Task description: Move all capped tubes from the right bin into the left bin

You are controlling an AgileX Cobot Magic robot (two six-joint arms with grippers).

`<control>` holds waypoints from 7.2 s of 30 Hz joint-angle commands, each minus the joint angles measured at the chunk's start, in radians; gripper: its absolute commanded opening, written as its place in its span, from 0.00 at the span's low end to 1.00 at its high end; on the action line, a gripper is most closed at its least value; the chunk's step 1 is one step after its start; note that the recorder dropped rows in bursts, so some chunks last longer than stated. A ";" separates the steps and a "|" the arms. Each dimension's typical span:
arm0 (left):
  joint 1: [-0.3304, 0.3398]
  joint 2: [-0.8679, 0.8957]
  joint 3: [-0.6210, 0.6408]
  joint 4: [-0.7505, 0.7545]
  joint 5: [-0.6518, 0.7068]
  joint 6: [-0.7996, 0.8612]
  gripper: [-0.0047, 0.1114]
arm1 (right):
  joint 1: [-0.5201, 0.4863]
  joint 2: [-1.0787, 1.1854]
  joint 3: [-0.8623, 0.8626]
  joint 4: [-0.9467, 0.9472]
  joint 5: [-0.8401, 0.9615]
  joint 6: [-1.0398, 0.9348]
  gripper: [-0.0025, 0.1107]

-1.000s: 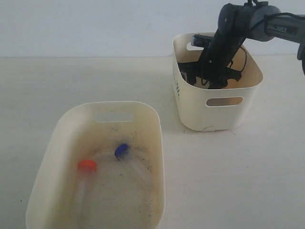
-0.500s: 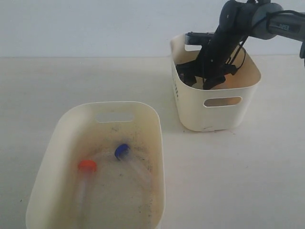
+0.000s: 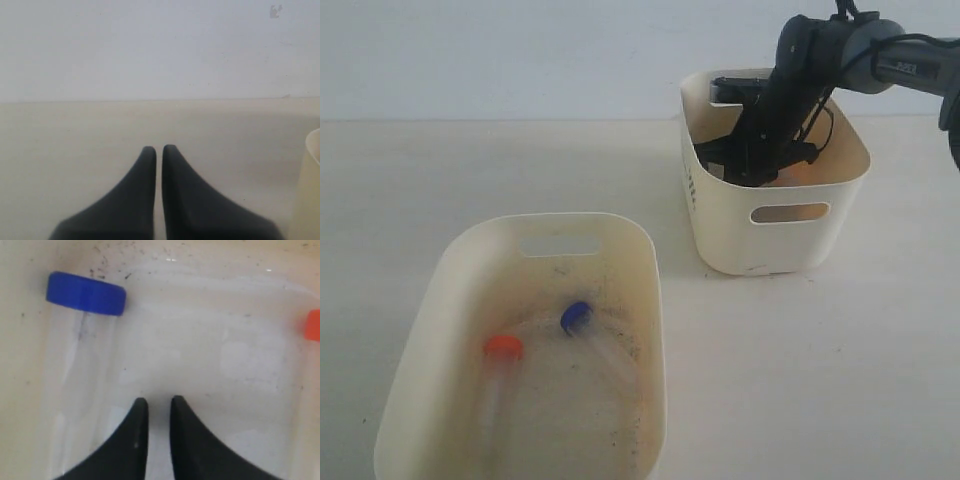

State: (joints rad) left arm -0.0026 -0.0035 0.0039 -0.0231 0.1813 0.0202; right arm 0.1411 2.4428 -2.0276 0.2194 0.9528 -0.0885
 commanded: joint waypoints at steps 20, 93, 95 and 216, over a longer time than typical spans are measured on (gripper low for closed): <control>-0.007 0.004 -0.004 -0.003 -0.009 -0.004 0.08 | -0.072 -0.059 0.004 0.338 0.048 -0.071 0.54; -0.007 0.004 -0.004 -0.003 -0.009 -0.004 0.08 | 0.011 0.045 0.002 0.052 -0.023 0.124 0.39; -0.007 0.004 -0.004 -0.003 -0.009 -0.004 0.08 | 0.011 0.045 0.002 0.048 -0.019 0.126 0.39; -0.007 0.004 -0.004 -0.003 -0.009 -0.004 0.08 | -0.002 -0.677 0.731 -0.233 -0.138 0.423 0.03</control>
State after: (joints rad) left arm -0.0026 -0.0035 0.0039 -0.0231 0.1813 0.0202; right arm 0.1468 1.7589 -1.3025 0.0000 0.8216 0.3308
